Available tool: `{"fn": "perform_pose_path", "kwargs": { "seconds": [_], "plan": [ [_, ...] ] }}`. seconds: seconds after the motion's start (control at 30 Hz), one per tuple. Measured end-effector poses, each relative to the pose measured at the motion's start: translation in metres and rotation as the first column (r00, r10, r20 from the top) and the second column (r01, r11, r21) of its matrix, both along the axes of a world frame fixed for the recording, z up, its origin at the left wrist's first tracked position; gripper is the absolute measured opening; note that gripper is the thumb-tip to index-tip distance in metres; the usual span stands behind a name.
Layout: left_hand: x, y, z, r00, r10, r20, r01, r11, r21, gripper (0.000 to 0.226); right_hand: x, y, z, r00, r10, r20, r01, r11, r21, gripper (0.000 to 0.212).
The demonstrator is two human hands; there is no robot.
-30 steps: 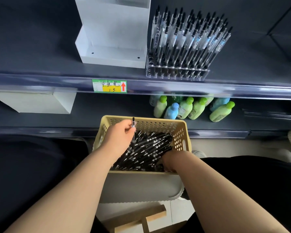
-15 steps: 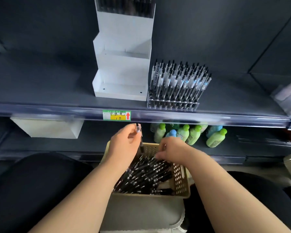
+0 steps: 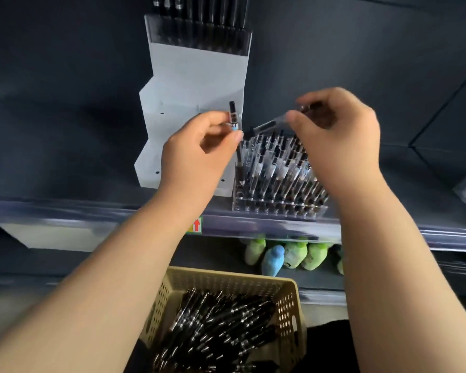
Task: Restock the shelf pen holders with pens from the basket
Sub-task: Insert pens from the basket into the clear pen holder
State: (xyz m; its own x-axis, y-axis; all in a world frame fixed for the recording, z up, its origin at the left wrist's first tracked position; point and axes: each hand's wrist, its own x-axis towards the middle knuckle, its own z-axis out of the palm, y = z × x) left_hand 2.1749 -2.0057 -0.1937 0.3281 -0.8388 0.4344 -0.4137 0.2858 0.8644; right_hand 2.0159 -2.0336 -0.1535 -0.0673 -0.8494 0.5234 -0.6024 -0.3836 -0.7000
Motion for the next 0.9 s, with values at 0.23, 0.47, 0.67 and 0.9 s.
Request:
{"fn": "perform_pose_path", "kwargs": {
  "seconds": [0.23, 0.47, 0.67, 0.9],
  "plan": [
    [-0.004, -0.017, -0.019, 0.998, -0.013, 0.056, 0.013, 1.0, -0.013, 0.025, 0.012, -0.023, -0.031, 0.99, 0.022, -0.136, -0.031, 0.997, -0.064, 0.02],
    [-0.004, -0.017, -0.017, 0.999, -0.003, 0.049, 0.002, 1.0, 0.016, 0.026, 0.017, -0.033, -0.022, 0.986, 0.069, -0.154, -0.089, 0.988, -0.129, 0.027],
    [-0.008, -0.015, -0.022, 0.998, -0.011, 0.068, 0.007, 0.999, 0.047, 0.022, 0.023, -0.035, -0.036, 0.949, 0.061, -0.308, -0.109, 0.984, -0.142, 0.035],
    [-0.006, -0.018, -0.023, 0.999, 0.013, 0.05, -0.015, 0.999, 0.042, 0.021, 0.021, -0.043, -0.052, 0.906, 0.052, -0.421, -0.132, 0.978, -0.163, 0.037]
  ]
}}
